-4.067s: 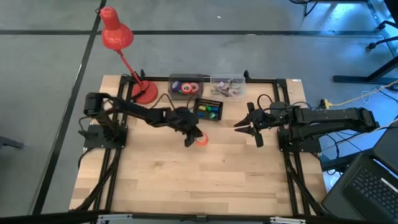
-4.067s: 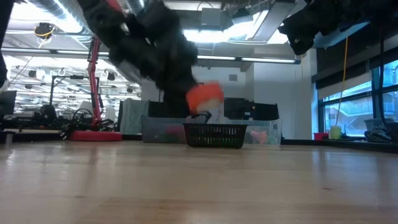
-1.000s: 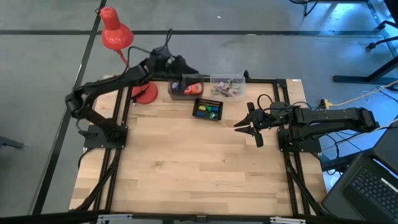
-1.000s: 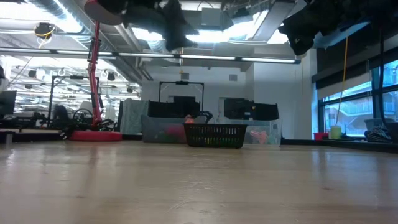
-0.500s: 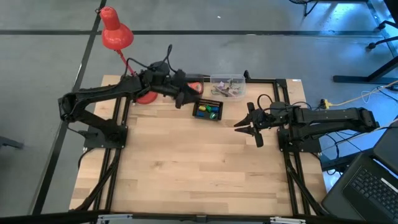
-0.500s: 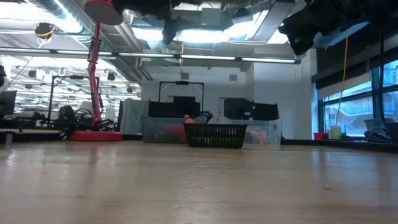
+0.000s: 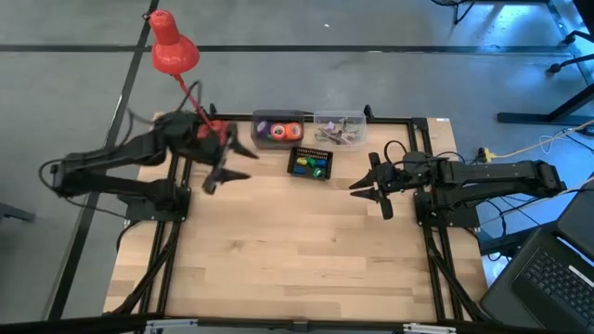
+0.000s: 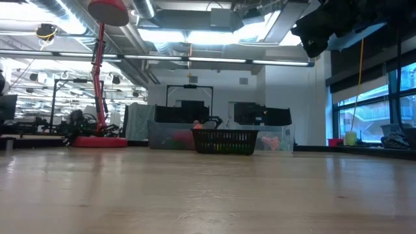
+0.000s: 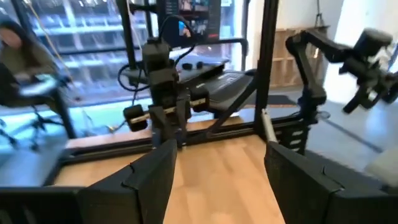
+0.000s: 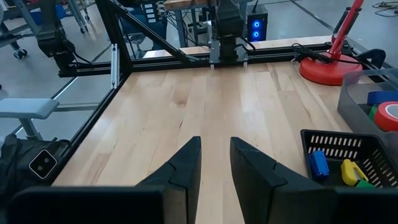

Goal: Pick and place Stapler, Stapler remover, tape
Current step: Return to Home Position

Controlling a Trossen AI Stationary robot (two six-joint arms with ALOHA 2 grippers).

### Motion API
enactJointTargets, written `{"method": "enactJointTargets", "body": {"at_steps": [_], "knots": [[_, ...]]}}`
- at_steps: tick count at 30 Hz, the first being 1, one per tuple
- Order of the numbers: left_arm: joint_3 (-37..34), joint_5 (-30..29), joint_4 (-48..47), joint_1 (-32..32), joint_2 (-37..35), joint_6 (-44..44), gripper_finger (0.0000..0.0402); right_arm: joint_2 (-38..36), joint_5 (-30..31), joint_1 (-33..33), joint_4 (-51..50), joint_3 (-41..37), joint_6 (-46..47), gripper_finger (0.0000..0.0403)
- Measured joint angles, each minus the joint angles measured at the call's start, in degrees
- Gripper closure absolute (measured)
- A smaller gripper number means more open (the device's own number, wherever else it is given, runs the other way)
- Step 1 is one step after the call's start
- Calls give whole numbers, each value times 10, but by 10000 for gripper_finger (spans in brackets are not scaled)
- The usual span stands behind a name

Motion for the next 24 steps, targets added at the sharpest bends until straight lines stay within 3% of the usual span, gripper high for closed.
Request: {"method": "enactJointTargets", "body": {"at_steps": [6,14,24], "knots": [[-175,-64,66,-30,-156,52,165,0,0,0,0,0,0,315],[-385,-107,173,-46,-326,43,168,0,0,0,0,0,0,315],[-487,-128,198,-72,-465,42,165,0,0,0,0,0,0,315]]}}
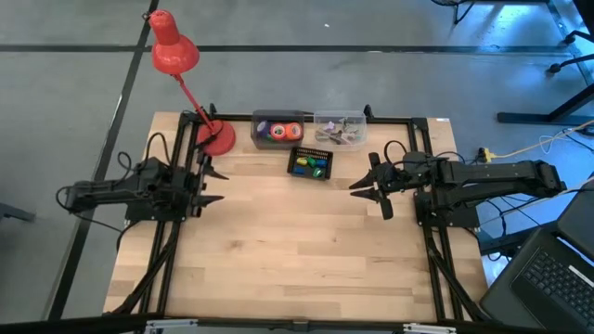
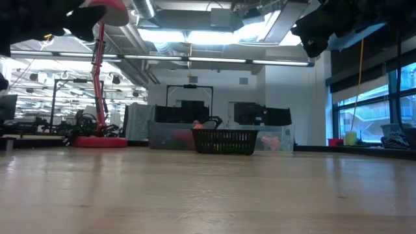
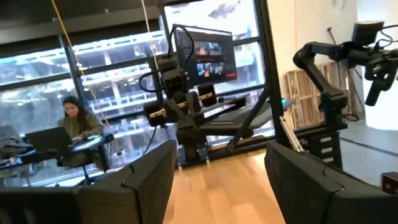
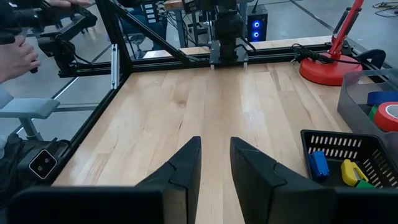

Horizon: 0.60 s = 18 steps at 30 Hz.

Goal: Pick and place Stapler, Stapler remover, tape
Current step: Return to Home Position

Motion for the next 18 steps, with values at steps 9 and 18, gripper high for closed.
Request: {"method": "enactJointTargets", "body": {"at_steps": [9,18], "knots": [[-31,-11,-25,-5,-42,1,165,0,0,0,0,0,0,315],[-42,-68,-71,-5,-42,0,165,0,0,0,0,0,0,315]]}}
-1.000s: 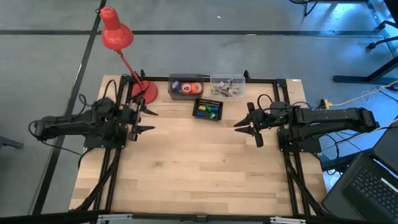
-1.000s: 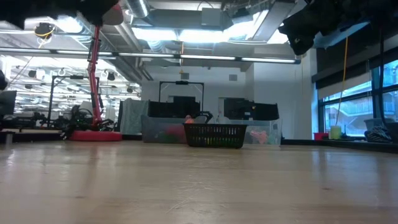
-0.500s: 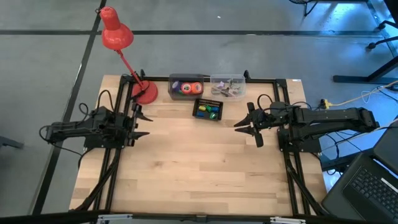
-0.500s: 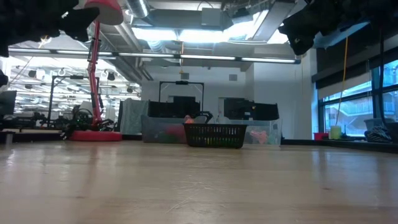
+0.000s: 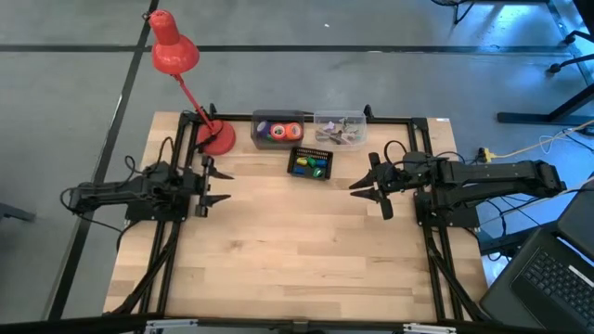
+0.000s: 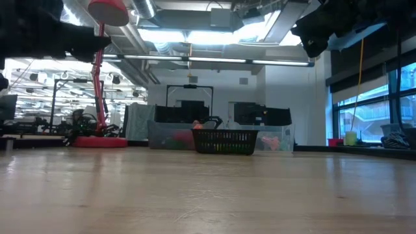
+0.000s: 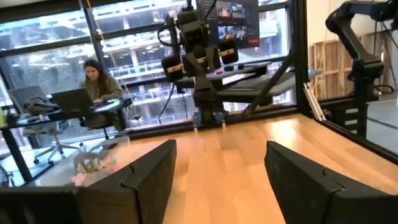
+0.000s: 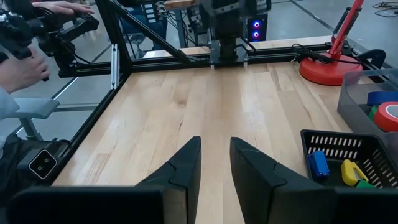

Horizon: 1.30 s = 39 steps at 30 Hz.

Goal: Pick and place Stapler, Stapler remover, tape
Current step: Return to Home Position

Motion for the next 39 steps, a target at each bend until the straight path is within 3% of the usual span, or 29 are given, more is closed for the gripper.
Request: {"method": "enactJointTargets", "body": {"at_steps": [11,24,39], "knots": [[-16,-12,-22,-6,0,-1,164,0,0,0,0,0,0,315],[-16,-35,-24,-116,0,25,164,0,0,0,0,0,0,315],[-16,-35,-25,-120,0,25,164,0,0,0,0,0,0,315]]}}
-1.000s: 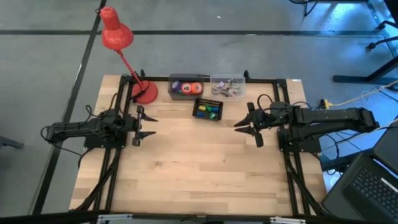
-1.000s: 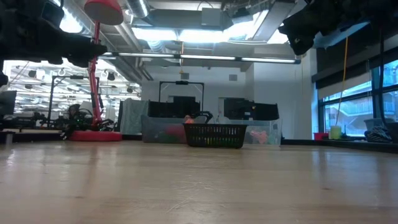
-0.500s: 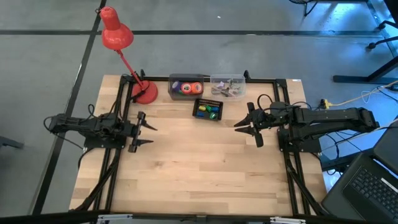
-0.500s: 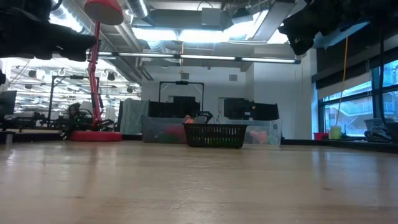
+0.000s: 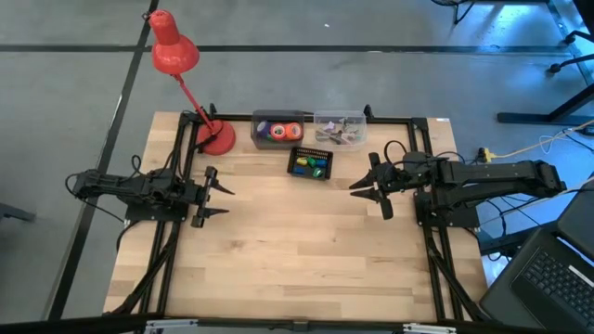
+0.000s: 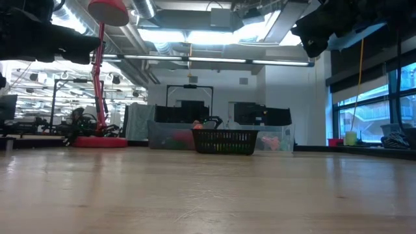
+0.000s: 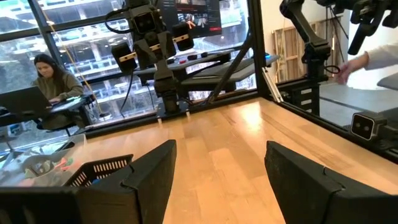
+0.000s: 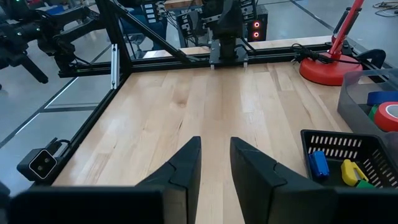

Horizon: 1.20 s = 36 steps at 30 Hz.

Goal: Pick and place Stapler, Stapler remover, tape
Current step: Return to Home Position

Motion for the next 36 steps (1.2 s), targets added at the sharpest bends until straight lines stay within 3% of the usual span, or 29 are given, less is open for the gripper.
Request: {"method": "enactJointTargets", "body": {"at_steps": [16,19,25,30,36], "knots": [[0,0,-1,0,0,0,164,0,0,0,2,0,-7,315],[0,0,-1,0,0,0,164,0,0,0,25,0,-50,315],[0,0,-1,0,0,0,164,-3,1,-6,106,-1,-45,315],[0,0,-1,0,0,0,164,-45,2,-14,120,-4,-49,315],[0,0,-1,0,0,0,164,-159,1,-15,130,-90,-28,315]]}}
